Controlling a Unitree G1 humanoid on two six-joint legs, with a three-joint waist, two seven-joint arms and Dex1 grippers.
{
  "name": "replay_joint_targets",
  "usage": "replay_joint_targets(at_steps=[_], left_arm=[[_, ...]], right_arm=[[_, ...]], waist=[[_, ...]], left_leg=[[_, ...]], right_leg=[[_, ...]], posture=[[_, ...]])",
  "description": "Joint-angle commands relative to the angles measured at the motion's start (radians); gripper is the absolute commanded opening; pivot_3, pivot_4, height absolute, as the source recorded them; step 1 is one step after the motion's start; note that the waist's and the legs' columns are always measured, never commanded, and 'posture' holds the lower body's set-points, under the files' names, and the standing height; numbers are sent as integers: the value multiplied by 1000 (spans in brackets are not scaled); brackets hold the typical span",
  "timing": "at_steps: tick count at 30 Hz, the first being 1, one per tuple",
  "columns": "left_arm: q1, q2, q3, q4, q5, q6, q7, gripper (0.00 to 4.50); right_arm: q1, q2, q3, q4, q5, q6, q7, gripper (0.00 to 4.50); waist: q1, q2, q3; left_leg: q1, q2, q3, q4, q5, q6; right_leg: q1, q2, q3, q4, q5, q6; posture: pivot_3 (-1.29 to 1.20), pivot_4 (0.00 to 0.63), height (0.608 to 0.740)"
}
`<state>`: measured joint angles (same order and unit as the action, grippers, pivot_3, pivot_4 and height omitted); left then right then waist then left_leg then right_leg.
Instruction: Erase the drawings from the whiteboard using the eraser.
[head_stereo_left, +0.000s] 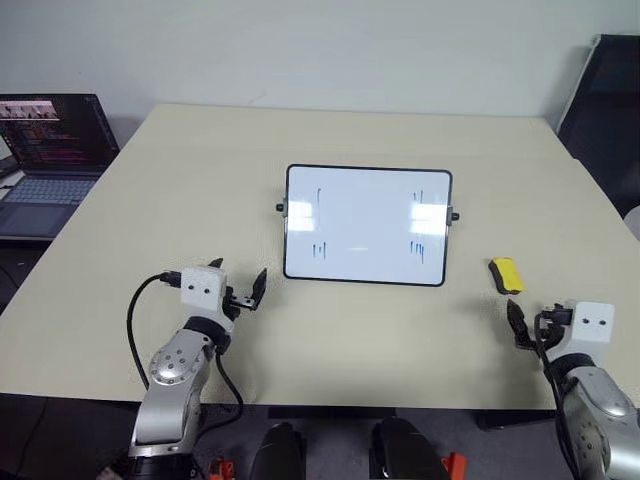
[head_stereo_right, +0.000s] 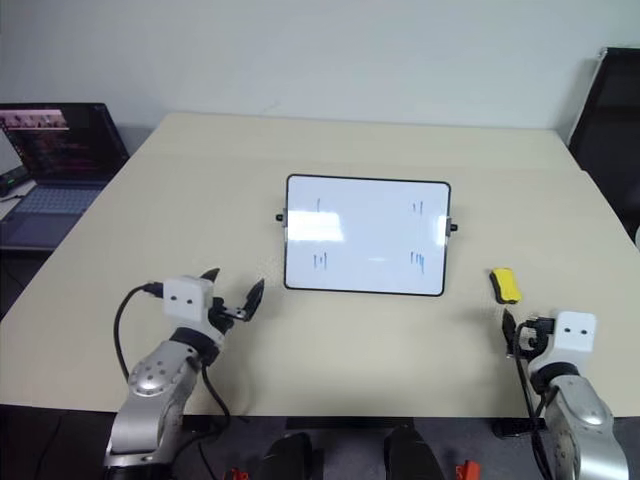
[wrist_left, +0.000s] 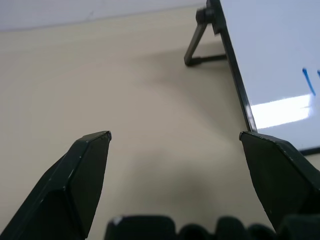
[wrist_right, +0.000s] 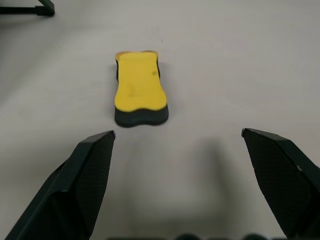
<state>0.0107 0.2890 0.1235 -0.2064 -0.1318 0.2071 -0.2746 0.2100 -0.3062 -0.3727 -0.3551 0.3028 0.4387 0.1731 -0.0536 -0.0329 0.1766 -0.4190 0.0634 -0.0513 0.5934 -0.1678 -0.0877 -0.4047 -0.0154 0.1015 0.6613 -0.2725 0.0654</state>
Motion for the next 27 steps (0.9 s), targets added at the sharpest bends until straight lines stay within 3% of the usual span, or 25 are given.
replay_joint_targets(at_steps=[1, 6, 18, 22, 27], left_arm=[[-19, 13, -28, -29, 11, -8, -22, 4500], [-12, 34, 1, -79, -30, 34, -41, 4500], [-204, 271, 23, -50, -292, 85, -464, 4500], [-428, 286, -95, -7, -342, 179, -604, 4500], [-644, 288, -196, 129, -342, 207, -789, 4500]], right_arm=[[3, -12, -13, -66, 21, 39, -1, 4458], [19, -2, 6, -134, 33, 84, 3, 4458], [-132, -43, -12, -254, 142, 254, -21, 4458], [-256, -117, -80, -202, 180, 363, -40, 4458], [-354, -150, -52, -97, 177, 408, -28, 4458]], waist=[[0, 0, 0], [-2, 0, 0], [-2, 0, 0], [5, 0, 2], [1, 0, 1]], left_leg=[[0, 0, 0, 0, 0, 0], [0, 0, 0, 1, 0, 0], [0, 0, 0, 0, 0, 0], [-3, 0, 0, 1, 0, 0], [-5, -1, -1, 5, 0, 0]], right_leg=[[0, 0, 0, 0, 0, 0], [0, 0, 0, 0, 0, 0], [0, 0, 0, 0, 0, 0], [-1, 0, -1, 0, 0, 0], [0, 1, -1, -2, 3, 2]], posture=[[0, 150, 740], [0, 150, 740], [0, 150, 740], [0, 150, 740], [0, 150, 740]])
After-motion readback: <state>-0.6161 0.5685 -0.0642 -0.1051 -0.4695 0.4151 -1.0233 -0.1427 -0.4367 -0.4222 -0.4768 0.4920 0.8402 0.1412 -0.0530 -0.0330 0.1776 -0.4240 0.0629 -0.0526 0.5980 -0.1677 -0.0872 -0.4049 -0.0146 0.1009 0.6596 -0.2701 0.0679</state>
